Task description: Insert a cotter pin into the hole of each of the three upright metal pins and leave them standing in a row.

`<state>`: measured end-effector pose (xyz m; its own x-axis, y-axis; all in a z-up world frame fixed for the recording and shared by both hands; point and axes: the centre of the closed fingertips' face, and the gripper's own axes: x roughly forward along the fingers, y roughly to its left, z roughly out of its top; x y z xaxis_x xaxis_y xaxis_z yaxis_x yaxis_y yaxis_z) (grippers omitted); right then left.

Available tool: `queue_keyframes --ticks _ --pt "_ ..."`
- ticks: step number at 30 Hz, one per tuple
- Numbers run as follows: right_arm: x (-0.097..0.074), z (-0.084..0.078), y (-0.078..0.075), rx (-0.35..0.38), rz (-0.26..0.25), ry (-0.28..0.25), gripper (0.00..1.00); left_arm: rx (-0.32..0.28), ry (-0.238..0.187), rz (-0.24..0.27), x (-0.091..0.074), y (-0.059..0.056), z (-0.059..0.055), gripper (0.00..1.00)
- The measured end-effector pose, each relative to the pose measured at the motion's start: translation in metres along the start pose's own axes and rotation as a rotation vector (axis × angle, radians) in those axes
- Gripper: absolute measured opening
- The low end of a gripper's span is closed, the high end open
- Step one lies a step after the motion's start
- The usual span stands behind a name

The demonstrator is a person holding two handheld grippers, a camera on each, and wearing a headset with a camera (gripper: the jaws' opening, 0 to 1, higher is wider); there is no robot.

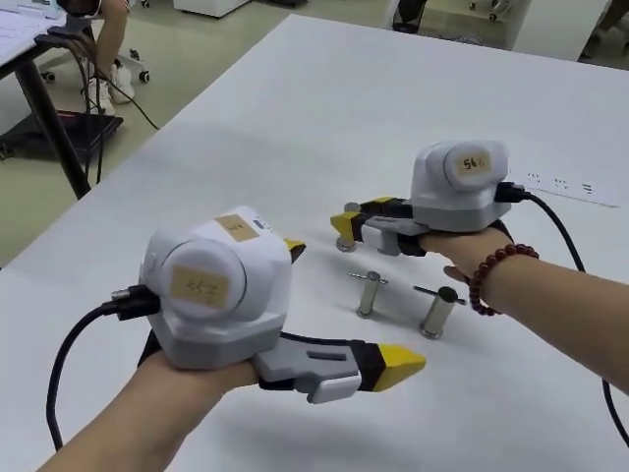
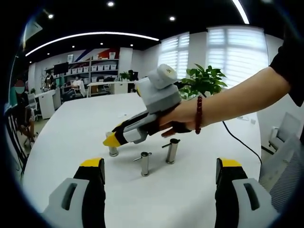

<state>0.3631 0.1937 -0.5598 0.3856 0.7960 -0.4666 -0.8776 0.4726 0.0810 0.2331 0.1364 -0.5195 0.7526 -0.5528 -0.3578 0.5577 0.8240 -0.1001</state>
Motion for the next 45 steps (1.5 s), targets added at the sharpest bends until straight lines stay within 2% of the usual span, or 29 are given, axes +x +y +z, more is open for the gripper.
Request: queue_keyframes --ticks 9,13,20,26,29,37,45 --pt "0.012 -0.004 -0.01 0.014 -0.01 0.015 0.16 -0.003 0.004 0.006 -0.001 0.001 0.0 0.96" --pt "0.012 -0.006 -0.01 0.011 -0.021 0.023 0.11 -0.002 0.008 0.005 -0.001 0.001 -0.001 0.96" --pt "0.011 -0.006 -0.008 0.012 -0.022 0.025 0.1 -0.002 0.017 0.007 -0.001 0.001 -0.003 0.95" --pt "0.013 -0.005 -0.009 -0.078 -0.017 0.051 0.09 0.002 0.023 0.015 -0.001 0.004 -0.005 0.95" --pt "0.012 -0.005 -0.009 -0.069 -0.023 0.054 0.09 0.001 0.019 0.018 -0.001 0.004 -0.004 0.95" --pt "0.005 -0.007 -0.007 -0.11 -0.024 0.07 0.08 0.008 0.021 0.024 -0.001 0.005 -0.004 0.95" --pt "-0.007 -0.005 -0.013 -0.135 -0.014 0.08 0.08 0.023 0.028 0.016 0.0 0.003 -0.005 0.95"
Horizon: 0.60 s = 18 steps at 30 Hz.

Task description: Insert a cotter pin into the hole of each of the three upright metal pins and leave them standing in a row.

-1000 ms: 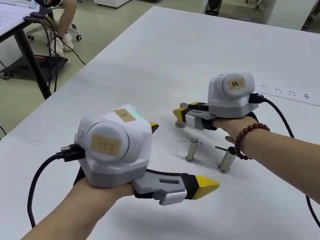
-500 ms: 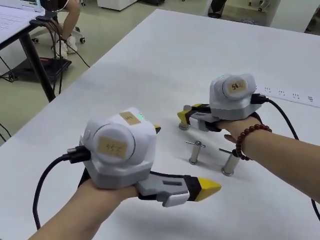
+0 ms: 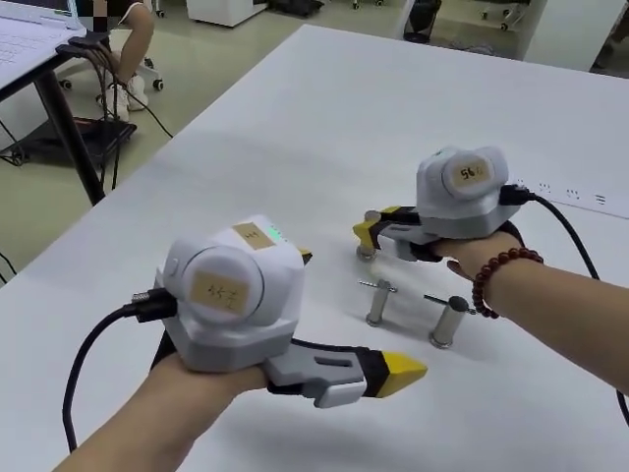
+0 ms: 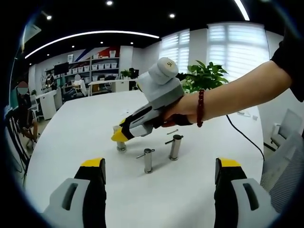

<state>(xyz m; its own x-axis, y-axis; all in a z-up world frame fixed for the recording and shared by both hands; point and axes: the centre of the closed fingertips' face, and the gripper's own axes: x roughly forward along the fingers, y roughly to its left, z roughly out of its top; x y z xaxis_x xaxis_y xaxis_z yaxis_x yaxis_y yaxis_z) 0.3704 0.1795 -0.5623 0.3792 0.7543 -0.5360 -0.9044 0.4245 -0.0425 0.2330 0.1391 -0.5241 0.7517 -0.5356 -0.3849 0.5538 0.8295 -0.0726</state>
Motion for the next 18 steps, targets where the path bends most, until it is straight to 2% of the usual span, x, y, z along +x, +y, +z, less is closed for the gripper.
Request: queue_keyframes --ticks 4,7,10,14,18 --pt "-0.013 -0.008 -0.002 0.036 0.0 0.0 0.08 0.017 0.004 -0.003 0.001 -0.001 0.0 0.96" --pt "-0.022 -0.015 -0.005 0.033 -0.009 0.011 0.08 0.018 0.005 -0.011 0.001 -0.002 -0.001 0.96" --pt "-0.03 -0.023 -0.014 0.04 -0.018 0.021 0.08 0.028 0.005 -0.015 0.002 -0.003 -0.001 0.98" --pt "-0.042 -0.031 -0.017 0.043 -0.02 0.028 0.08 0.029 0.0 -0.026 0.002 -0.006 0.0 0.98" --pt "-0.05 -0.039 -0.027 0.046 -0.025 0.03 0.08 0.033 0.0 -0.034 0.003 -0.007 0.0 0.98"
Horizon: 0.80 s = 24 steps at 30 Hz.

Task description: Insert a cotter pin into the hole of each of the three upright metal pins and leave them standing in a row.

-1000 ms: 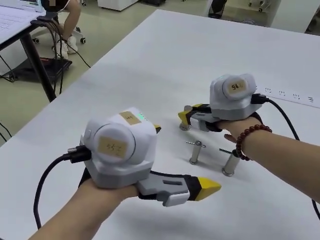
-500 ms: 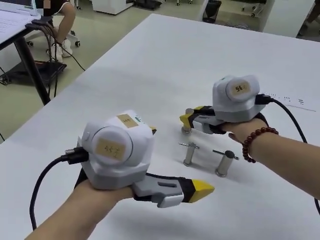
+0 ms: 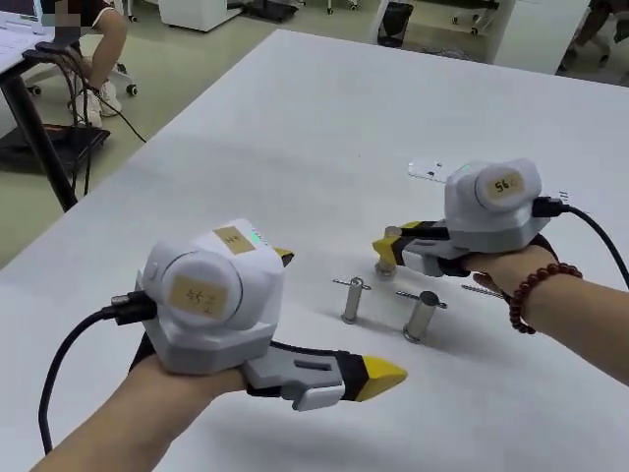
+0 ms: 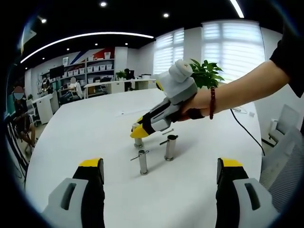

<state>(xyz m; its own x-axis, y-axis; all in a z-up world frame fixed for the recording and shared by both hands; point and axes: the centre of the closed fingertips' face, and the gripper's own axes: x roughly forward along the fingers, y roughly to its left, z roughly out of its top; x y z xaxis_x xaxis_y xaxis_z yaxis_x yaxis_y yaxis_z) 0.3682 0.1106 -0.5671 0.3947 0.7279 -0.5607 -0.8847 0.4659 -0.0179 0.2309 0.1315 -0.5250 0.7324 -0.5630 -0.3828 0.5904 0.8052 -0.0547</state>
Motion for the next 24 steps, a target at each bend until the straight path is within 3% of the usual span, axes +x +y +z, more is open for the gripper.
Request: queue_keyframes --ticks 20,22,24 --pt "-0.049 -0.026 -0.01 -0.013 -0.06 0.015 0.08 0.005 0.007 -0.028 0.002 -0.007 -0.002 0.98" --pt "-0.054 -0.029 -0.016 -0.012 -0.065 0.014 0.08 0.007 0.008 -0.029 0.002 -0.008 -0.002 0.98" --pt "-0.06 -0.032 -0.012 -0.012 -0.067 0.017 0.08 0.009 0.007 -0.029 0.002 -0.008 -0.002 0.98"
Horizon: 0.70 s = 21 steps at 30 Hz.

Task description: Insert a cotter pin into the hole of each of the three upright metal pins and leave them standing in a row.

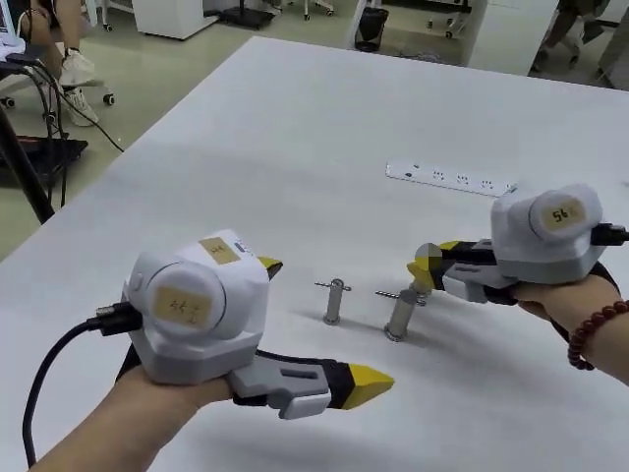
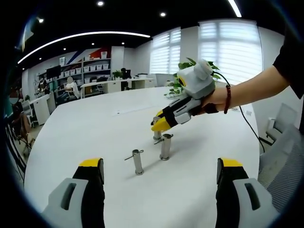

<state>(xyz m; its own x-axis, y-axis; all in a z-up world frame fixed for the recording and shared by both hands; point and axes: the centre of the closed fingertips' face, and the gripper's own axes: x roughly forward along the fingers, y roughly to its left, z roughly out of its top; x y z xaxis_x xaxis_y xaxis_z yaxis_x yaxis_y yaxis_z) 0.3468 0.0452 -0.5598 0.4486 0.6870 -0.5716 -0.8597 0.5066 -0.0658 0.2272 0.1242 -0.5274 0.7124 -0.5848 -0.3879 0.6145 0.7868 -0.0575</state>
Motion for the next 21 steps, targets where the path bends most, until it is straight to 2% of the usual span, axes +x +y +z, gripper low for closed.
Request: queue_keyframes --ticks 6,8,14,21 --pt "-0.016 -0.01 0.009 0.007 -0.013 0.005 0.08 0.001 0.001 -0.008 -0.001 -0.001 -0.001 0.98" --pt "-0.018 -0.013 0.003 0.012 -0.016 0.006 0.08 0.005 -0.005 -0.009 -0.001 0.0 0.001 0.98" --pt "-0.032 -0.023 0.014 0.013 -0.024 0.012 0.08 0.005 0.004 -0.016 -0.001 -0.002 -0.002 0.98" --pt "-0.043 -0.031 0.026 0.0 -0.025 0.021 0.08 0.005 -0.005 -0.022 -0.001 -0.004 -0.001 0.98"
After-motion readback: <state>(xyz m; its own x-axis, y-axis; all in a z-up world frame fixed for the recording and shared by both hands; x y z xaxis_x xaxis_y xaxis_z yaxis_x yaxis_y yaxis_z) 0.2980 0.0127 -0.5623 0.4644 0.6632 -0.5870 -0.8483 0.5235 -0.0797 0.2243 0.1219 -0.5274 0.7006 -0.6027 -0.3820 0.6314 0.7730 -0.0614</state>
